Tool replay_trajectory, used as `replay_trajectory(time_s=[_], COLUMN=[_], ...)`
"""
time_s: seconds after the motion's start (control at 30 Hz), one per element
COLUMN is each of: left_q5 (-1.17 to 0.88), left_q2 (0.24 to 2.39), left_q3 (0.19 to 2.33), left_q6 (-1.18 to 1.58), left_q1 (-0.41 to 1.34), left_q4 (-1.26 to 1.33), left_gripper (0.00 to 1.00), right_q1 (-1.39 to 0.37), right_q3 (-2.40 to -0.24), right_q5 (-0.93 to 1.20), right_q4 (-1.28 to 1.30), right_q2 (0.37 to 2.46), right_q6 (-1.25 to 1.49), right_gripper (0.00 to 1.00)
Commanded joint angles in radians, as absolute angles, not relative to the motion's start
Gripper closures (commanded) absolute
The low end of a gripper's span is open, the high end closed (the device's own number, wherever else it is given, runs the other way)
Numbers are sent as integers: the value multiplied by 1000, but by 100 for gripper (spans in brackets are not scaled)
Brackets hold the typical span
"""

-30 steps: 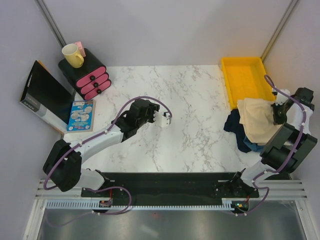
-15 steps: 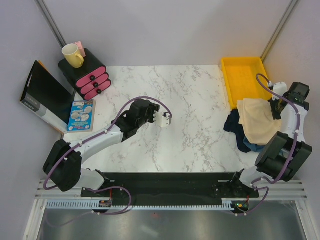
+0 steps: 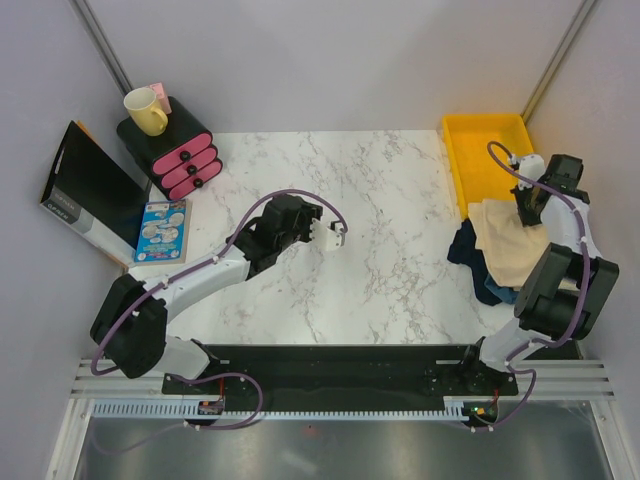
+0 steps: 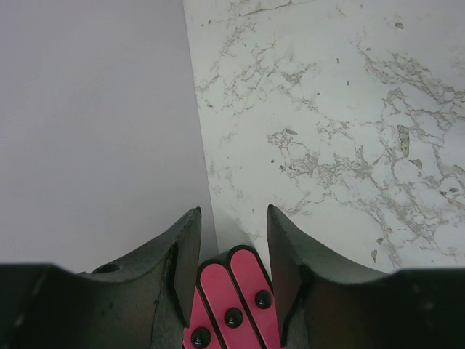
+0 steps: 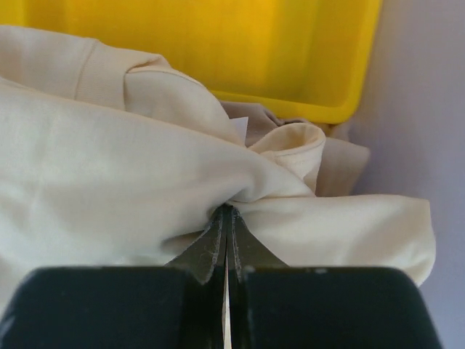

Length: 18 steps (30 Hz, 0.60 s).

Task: Fold and stack the t-shirts
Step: Put the neatly folded tshirt into the corner of the board with the right arm

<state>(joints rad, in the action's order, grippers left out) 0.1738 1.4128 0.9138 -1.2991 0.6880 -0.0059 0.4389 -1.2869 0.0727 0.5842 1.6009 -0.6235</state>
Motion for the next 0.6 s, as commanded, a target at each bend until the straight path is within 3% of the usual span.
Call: replay_trajectory(time_s=[0.0,0.33,0.57], left_q5=[173,178,179], left_q2=[1414,1414,1407], left_q3=[950,942,943], left_q6=[-1325,-1315,-1315], left_q1=[693,693,693], left_q4=[6,6,6], left_gripper=[51,51,51], right_q1=[400,351,345], right_q3=[-1207,-1183,-1385], right_q5=[37,-25,-20], right_q4=[482,397,615], right_q2=[1647,1631,1551], right_q6=[-560,-526,-554], right_gripper=[100,100,100])
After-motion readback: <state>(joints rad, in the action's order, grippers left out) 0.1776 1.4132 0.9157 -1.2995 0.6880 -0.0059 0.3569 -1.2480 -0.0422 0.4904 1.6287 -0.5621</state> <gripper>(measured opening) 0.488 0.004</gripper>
